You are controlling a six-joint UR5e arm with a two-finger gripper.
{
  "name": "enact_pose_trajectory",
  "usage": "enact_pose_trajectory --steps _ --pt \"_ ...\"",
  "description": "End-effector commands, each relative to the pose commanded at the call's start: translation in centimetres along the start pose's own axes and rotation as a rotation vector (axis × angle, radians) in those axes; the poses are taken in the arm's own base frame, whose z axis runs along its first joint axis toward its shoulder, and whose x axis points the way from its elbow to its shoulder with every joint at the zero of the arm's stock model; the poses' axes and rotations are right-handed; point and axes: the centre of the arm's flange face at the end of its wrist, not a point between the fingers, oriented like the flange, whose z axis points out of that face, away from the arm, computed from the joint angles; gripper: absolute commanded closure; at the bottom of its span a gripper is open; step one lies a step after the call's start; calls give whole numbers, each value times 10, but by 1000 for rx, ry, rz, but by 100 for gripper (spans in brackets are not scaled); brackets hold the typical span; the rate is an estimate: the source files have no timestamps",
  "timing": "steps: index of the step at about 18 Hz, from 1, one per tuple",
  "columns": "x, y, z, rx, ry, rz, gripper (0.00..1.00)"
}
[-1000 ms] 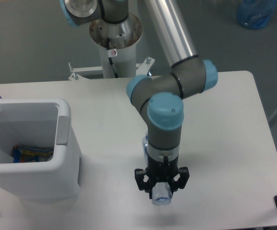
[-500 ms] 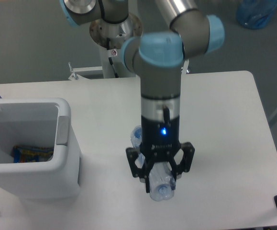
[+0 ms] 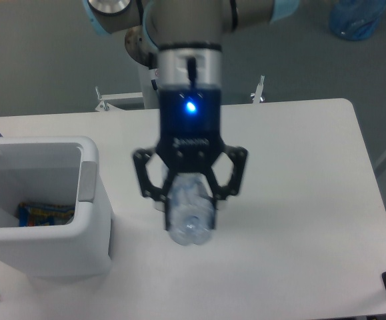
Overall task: Place the trash in the trash can
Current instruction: 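Lift the water bottle and carry it over the white bin, then lower the bottle into the bin and open the gripper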
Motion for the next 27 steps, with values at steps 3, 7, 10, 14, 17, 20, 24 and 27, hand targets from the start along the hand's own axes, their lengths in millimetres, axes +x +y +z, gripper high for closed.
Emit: enact_pose_trajectory --steps 3,7,10,14,17,20,24,27 --pt "39 -1 5 -4 49 36 41" --pt "84 0 7 -7 110 72 41" --pt "111 10 15 -30 150 91 41" --pt "129 13 21 -39 176 106 41" --pt "148 16 21 -43 201 121 41" --pt "156 21 31 -58 214 126 41" --pt "171 26 38 -69 235 137 41" --pt "174 34 44 -87 241 135 40"
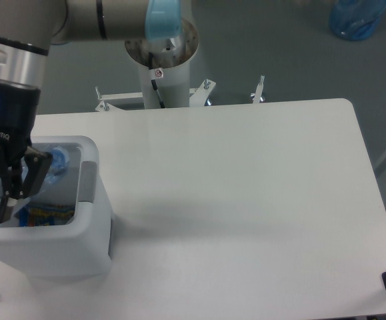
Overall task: Place the trash in the trash can
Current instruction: 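Lower the bottle into the bin and open the gripper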
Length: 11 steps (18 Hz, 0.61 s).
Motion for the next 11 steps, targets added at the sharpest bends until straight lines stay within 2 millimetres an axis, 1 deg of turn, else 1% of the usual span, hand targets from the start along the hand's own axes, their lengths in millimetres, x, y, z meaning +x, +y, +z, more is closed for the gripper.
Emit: enact_pose_trajectory --steps 1,2,3,5,6,7,9,11 --pt "-1 3 4 -7 2 -1 37" --pt "-1 3 7 -10 2 0 30" --pt "-3 3 10 -12 1 -1 27" --pt "-3 0 9 -6 -2 1 17" --pt "-3 1 9 -8 -3 1 3" --pt "-3 3 10 -14 -3 -3 0" --pt "-2 5 9 -17 -2 -7 0" --pt "-7 6 11 -20 -8 -10 0"
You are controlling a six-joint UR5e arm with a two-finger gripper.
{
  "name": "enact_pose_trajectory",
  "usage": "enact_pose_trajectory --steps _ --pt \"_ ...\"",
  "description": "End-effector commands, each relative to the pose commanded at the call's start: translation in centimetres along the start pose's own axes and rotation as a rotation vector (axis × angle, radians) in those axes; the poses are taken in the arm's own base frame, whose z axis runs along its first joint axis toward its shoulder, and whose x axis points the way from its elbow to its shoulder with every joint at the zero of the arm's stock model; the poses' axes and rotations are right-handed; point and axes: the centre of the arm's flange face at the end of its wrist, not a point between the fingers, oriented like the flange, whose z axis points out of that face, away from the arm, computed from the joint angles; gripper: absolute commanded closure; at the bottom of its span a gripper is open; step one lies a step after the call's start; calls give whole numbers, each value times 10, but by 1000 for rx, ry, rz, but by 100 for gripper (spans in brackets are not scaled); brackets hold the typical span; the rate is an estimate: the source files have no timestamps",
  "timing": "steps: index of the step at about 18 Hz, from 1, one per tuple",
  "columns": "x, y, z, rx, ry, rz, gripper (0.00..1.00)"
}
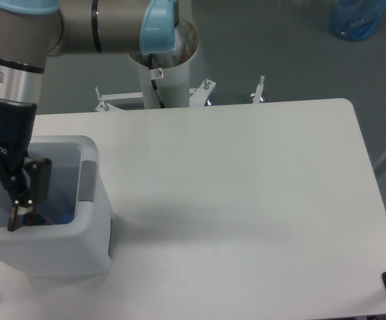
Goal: Place the trash in the trash can
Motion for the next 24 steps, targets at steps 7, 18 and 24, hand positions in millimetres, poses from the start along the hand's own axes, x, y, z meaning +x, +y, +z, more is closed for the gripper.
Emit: enact_pose_trajectory --steps 7,18,24 --pt "-126 21 -24 -39 -254 -119 0" --pt "-239 85 -75 -262 -567 17 0" --pt "-256 108 -109 -380 -521 120 0"
